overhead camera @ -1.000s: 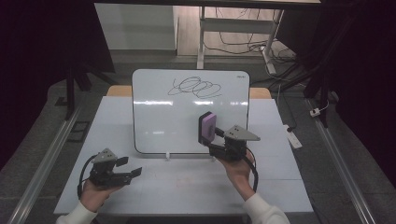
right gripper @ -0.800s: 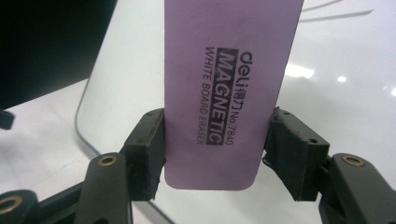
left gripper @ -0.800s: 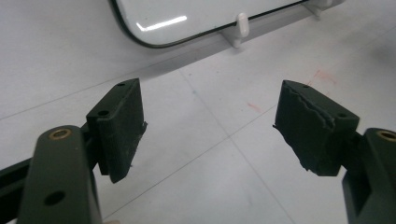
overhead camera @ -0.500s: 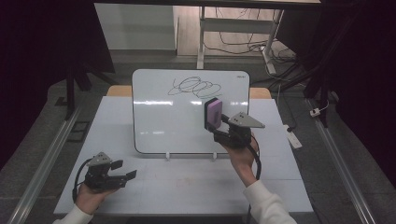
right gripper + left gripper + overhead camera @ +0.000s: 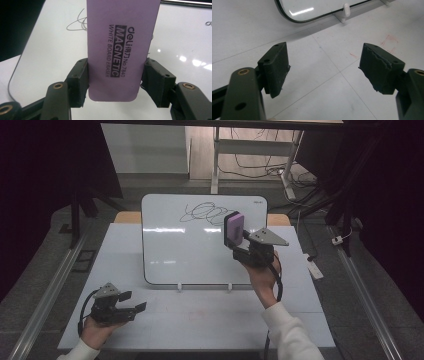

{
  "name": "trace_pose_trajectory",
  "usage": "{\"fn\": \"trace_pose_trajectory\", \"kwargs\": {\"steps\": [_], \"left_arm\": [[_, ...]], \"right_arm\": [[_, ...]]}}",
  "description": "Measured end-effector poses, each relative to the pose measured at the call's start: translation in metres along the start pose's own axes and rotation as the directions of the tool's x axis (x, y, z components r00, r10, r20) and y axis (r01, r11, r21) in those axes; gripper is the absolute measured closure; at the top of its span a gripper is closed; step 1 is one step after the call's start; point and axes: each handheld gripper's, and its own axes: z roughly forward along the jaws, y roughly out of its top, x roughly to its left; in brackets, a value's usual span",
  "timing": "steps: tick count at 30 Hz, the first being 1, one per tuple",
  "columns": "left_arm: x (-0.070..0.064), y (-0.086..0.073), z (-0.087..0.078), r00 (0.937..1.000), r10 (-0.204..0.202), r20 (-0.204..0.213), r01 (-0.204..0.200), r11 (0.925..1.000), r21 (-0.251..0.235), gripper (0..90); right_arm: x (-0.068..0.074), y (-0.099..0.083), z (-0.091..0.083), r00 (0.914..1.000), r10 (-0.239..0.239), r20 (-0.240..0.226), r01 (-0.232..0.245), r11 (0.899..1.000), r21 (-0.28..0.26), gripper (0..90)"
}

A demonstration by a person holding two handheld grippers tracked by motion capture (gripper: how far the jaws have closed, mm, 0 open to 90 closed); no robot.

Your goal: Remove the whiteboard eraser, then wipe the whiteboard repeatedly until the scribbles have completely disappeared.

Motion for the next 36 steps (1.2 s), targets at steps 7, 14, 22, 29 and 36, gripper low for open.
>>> {"fn": "trace_pose_trajectory", "kwargs": {"steps": [7, 14, 22, 29, 36], "left_arm": [[0.0, 0.0, -0.001, 1.0, 0.0, 0.0, 0.0, 1.0, -0.001, 24.2], [0.001, 0.0, 0.0, 1.0, 0.006, 0.002, -0.006, 1.0, -0.002, 24.2], [0.001, 0.0, -0.001, 0.9999, 0.009, 0.007, -0.009, 1.0, -0.004, 24.2], [0.001, -0.001, -0.001, 1.0, 0.007, 0.006, -0.007, 1.0, -0.003, 24.1], [0.001, -0.001, -0.001, 1.0, 0.008, 0.003, -0.008, 1.0, 0.0, 24.0]], "right_arm": [[-0.008, 0.012, 0.007, 0.9989, 0.001, 0.048, -0.002, 1.0, 0.014, 40.5], [-0.014, 0.029, 0.02, 0.9913, -0.041, 0.125, 0.034, 0.997, 0.063, 40.5], [-0.017, 0.036, 0.041, 0.9832, -0.081, 0.163, 0.057, 0.987, 0.147, 40.5], [-0.009, 0.041, 0.058, 0.9724, -0.127, 0.196, 0.093, 0.98, 0.176, 40.7], [0.0, 0.04, 0.069, 0.9657, -0.16, 0.205, 0.126, 0.978, 0.165, 41.0]]}}
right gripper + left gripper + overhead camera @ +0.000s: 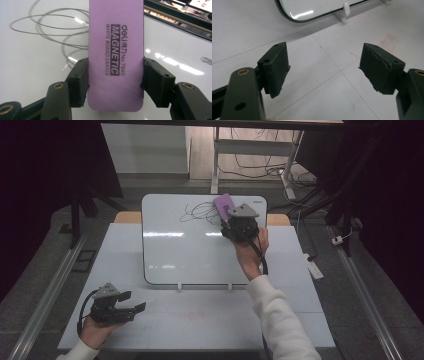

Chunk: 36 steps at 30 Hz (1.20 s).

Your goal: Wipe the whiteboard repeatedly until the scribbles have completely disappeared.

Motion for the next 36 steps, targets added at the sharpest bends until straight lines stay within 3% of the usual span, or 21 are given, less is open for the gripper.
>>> {"fn": "trace_pose_trajectory", "kwargs": {"steps": [4, 5, 8, 10, 12, 16, 18, 24, 32, 36], "left_arm": [[-0.001, 0.0, 0.0, 1.0, 0.001, -0.002, -0.001, 1.0, 0.0, 24.0], [-0.001, 0.0, 0.0, 1.0, 0.002, -0.002, -0.002, 1.0, 0.0, 24.0], [-0.001, 0.0, 0.0, 1.0, 0.002, -0.003, -0.002, 1.0, 0.0, 24.0], [0.001, 0.0, 0.0, 1.0, 0.001, -0.001, -0.001, 1.0, -0.001, 24.0], [0.001, 0.0, 0.0, 1.0, -0.001, 0.0, 0.001, 1.0, -0.001, 24.0], [0.001, 0.0, 0.0, 1.0, -0.001, 0.001, 0.001, 1.0, -0.002, 24.0], [0.001, 0.0, -0.001, 1.0, 0.0, -0.001, 0.0, 1.0, -0.003, 24.0], [0.0, 0.0, -0.001, 1.0, 0.0, -0.002, 0.0, 1.0, -0.003, 24.0], [0.001, 0.0, -0.002, 1.0, -0.001, -0.002, 0.001, 1.0, -0.007, 24.0], [0.002, 0.0, -0.003, 1.0, -0.001, -0.003, 0.001, 1.0, -0.009, 24.0]], "right_arm": [[0.014, 0.003, 0.005, 0.9994, -0.023, -0.025, 0.023, 1.0, -0.003, 41.0], [0.026, 0.005, 0.008, 0.9978, -0.047, -0.047, 0.047, 0.999, -0.002, 41.0], [0.034, 0.008, 0.009, 0.9954, -0.075, -0.059, 0.075, 0.997, -0.002, 41.0], [0.029, 0.008, 0.007, 0.9958, -0.07, -0.059, 0.071, 0.997, 0.004, 41.0], [0.016, 0.007, 0.003, 0.9984, -0.052, -0.023, 0.052, 0.999, 0.0, 41.0], [-0.015, 0.002, -0.003, 0.999, 0.036, 0.027, -0.036, 0.999, -0.008, 41.0], [-0.021, 0.001, -0.003, 0.9981, 0.054, 0.029, -0.054, 0.998, -0.012, 41.0], [-0.008, 0.003, 0.0, 0.9994, 0.024, 0.024, -0.023, 1.0, -0.013, 41.0], [0.03, 0.011, 0.012, 0.9984, -0.04, -0.041, 0.039, 0.999, -0.021, 41.0], [0.033, 0.011, 0.012, 0.9974, -0.052, -0.05, 0.051, 0.998, -0.023, 41.0]]}}
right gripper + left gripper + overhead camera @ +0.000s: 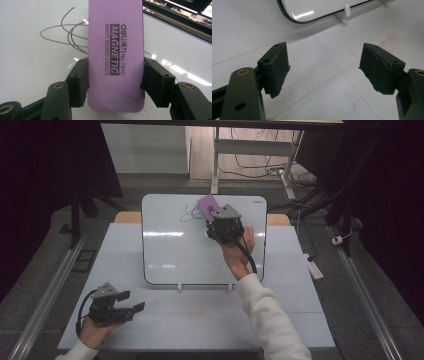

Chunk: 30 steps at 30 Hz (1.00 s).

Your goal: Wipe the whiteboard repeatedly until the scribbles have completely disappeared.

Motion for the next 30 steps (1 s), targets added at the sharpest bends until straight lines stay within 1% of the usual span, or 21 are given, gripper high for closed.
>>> {"fn": "trace_pose_trajectory", "kwargs": {"steps": [2, 5, 9, 12, 15, 17, 20, 22, 24, 25, 26, 27, 29, 30], "left_arm": [[0.0, 0.0, 0.0, 1.0, 0.001, 0.0, -0.001, 1.0, 0.0, 24.0], [0.0, 0.0, 0.0, 1.0, 0.0, 0.001, 0.0, 1.0, 0.0, 24.0], [0.0, 0.0, 0.0, 1.0, 0.0, 0.001, 0.0, 1.0, 0.0, 24.0], [0.0, 0.0, 0.0, 1.0, 0.0, 0.001, 0.0, 1.0, 0.001, 24.0], [-0.001, 0.0, 0.0, 1.0, 0.001, 0.0, -0.001, 1.0, 0.0, 23.9], [-0.001, 0.0, 0.0, 1.0, 0.001, -0.002, -0.001, 1.0, -0.001, 23.9], [0.0, 0.0, 0.0, 1.0, -0.002, -0.001, 0.002, 1.0, 0.0, 23.9], [0.0, 0.0, 0.0, 1.0, 0.0, -0.001, 0.0, 1.0, 0.001, 23.9], [-0.001, 0.0, 0.0, 1.0, 0.0, -0.002, 0.0, 1.0, 0.0, 23.9], [-0.001, 0.0, 0.0, 1.0, 0.0, -0.001, 0.0, 1.0, -0.001, 23.9], [-0.001, 0.0, 0.0, 1.0, 0.0, -0.001, 0.0, 1.0, -0.001, 23.9], [-0.001, 0.0, 0.0, 1.0, 0.0, -0.001, 0.0, 1.0, -0.002, 23.9], [0.0, 0.0, 0.0, 1.0, -0.001, 0.001, 0.001, 1.0, 0.001, 23.9], [0.0, 0.0, 0.0, 1.0, -0.001, 0.001, 0.001, 1.0, 0.001, 23.9]], "right_arm": [[-0.003, 0.0, -0.001, 0.9999, 0.013, -0.01, -0.013, 1.0, -0.002, 41.0], [-0.008, -0.001, -0.003, 0.9998, 0.003, 0.019, -0.003, 1.0, 0.001, 40.9], [-0.022, -0.005, -0.008, 0.9982, 0.031, 0.052, -0.031, 1.0, -0.001, 41.0], [-0.028, -0.007, -0.01, 0.9971, 0.045, 0.061, -0.045, 0.999, -0.001, 41.0], [-0.025, -0.008, -0.009, 0.9971, 0.038, 0.066, -0.038, 0.999, -0.004, 41.0], [-0.019, -0.01, -0.008, 0.9981, 0.045, 0.041, -0.045, 0.999, -0.002, 41.0], [-0.006, -0.014, -0.007, 0.9996, 0.015, 0.023, -0.015, 1.0, 0.001, 41.0], [-0.003, -0.016, -0.008, 0.9997, -0.008, 0.023, 0.008, 1.0, -0.003, 41.0], [-0.008, -0.018, -0.01, 0.9992, 0.011, 0.038, -0.011, 1.0, 0.002, 41.0], [-0.008, -0.018, -0.01, 0.9992, 0.011, 0.038, -0.011, 1.0, 0.002, 41.0], [-0.016, -0.021, -0.013, 0.9974, 0.039, 0.061, -0.039, 0.999, 0.0, 41.0], [-0.021, -0.022, -0.015, 0.9959, 0.049, 0.076, -0.049, 0.999, 0.0, 41.0], [-0.031, -0.026, -0.019, 0.9924, 0.074, 0.099, -0.074, 0.997, -0.003, 41.0], [-0.036, -0.028, -0.02, 0.9907, 0.09, 0.102, -0.09, 0.996, -0.005, 41.0]]}}
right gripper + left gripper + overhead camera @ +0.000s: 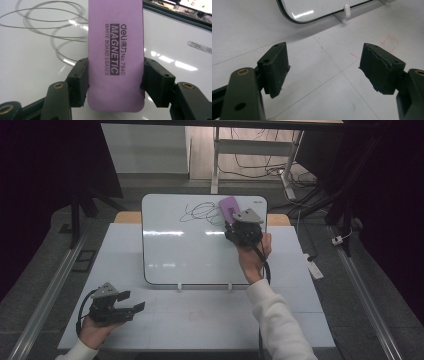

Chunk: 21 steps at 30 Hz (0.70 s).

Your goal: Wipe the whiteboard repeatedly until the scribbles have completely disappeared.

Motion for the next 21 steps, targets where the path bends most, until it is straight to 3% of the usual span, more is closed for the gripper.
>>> {"fn": "trace_pose_trajectory", "kwargs": {"steps": [4, 9, 15, 18, 21], "left_arm": [[-0.001, 0.0, 0.0, 1.0, 0.0, 0.0, 0.0, 1.0, 0.001, 23.9], [-0.001, 0.001, 0.0, 1.0, 0.002, -0.003, -0.002, 1.0, 0.002, 23.8], [0.0, 0.0, -0.001, 1.0, -0.001, -0.005, 0.001, 1.0, -0.001, 23.8], [0.001, 0.0, -0.001, 1.0, -0.004, -0.002, 0.004, 1.0, -0.001, 23.8], [0.001, 0.0, -0.001, 1.0, -0.003, -0.001, 0.003, 1.0, -0.001, 23.8]], "right_arm": [[-0.004, -0.003, -0.001, 0.9998, 0.019, 0.005, -0.019, 1.0, -0.008, 41.0], [0.026, 0.002, 0.007, 0.9987, -0.036, -0.036, 0.036, 0.999, -0.011, 41.0], [0.062, 0.01, 0.014, 0.9889, -0.116, -0.093, 0.115, 0.993, -0.015, 41.0], [0.058, 0.011, 0.014, 0.9894, -0.102, -0.104, 0.101, 0.995, -0.013, 41.0], [0.044, 0.012, 0.011, 0.9938, -0.092, -0.062, 0.091, 0.996, -0.011, 41.0]]}}
